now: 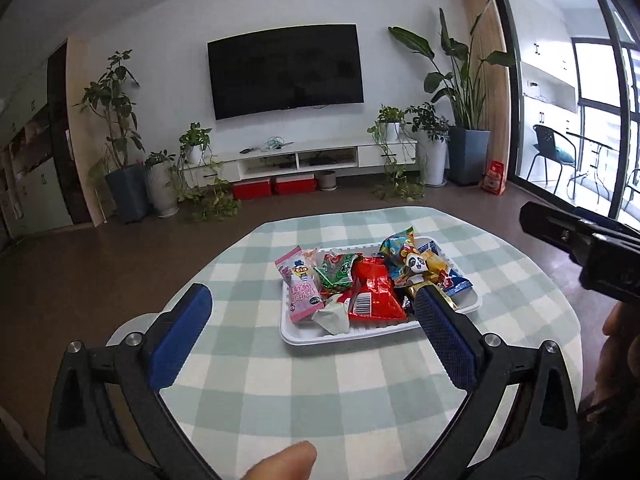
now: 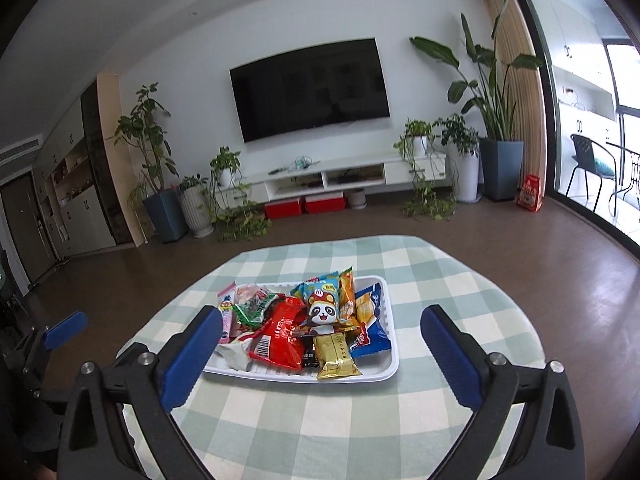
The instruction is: Organize snacks
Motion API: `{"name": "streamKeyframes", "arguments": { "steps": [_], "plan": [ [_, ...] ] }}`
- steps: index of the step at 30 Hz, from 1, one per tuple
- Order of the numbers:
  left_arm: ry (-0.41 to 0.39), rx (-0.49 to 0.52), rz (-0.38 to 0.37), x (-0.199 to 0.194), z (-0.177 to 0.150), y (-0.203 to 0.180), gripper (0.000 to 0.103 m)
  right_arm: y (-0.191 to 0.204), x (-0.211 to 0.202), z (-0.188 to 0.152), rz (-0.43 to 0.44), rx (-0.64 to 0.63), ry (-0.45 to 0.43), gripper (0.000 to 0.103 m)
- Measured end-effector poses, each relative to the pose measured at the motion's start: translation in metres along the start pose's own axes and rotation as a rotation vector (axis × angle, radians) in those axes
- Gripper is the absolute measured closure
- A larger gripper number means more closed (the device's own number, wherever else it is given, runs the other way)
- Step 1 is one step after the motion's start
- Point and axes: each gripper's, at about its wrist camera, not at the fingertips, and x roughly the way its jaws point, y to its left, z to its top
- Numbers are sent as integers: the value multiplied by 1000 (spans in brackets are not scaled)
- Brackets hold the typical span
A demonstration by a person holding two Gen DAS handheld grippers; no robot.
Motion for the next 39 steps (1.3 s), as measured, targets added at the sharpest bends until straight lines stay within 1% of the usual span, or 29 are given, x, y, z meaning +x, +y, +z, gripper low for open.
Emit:
{"name": "streamKeyframes", "arguments": {
  "steps": [2, 5, 9, 12, 14, 17, 20, 23, 27, 32, 35, 39],
  "plan": [
    [4, -25, -9, -12, -1, 5, 0, 3, -22, 1, 5, -3, -49, 0],
    [29, -69, -19, -26, -4, 10, 0, 6, -47, -1, 15, 6, -94, 0],
    [65, -105, -16, -36, -15, 15, 0, 8, -66, -12, 41, 11, -90, 0],
    [117, -128, -13, -42, -30, 16, 0, 8, -73, -27, 27, 5, -75, 0],
    [142, -126, -12, -43, -40, 15, 0, 7, -74, -37, 3, -3, -49, 0],
    [192, -128, -14, -42, -54, 12, 0, 5, -71, -54, -50, -14, 14, 0],
    [230, -128, -18, -33, -66, 9, 0, 0, -67, -68, -92, 12, 77, 0],
    [269, -121, -26, -27, -77, 5, 0, -4, -63, -80, -122, 27, 121, 0],
    [296, -121, -23, -18, -87, 4, 0, -4, -61, -90, -134, 18, 161, 0],
    [311, -123, -13, -10, -90, 6, 0, 5, -59, -98, -138, -20, 191, 0],
    [321, -123, -17, -6, -92, 7, 0, 8, -53, -103, -132, -24, 221, 0],
    [327, -121, -14, -3, -95, 8, 0, 12, -50, -107, -130, -35, 240, 0]
  ]
}}
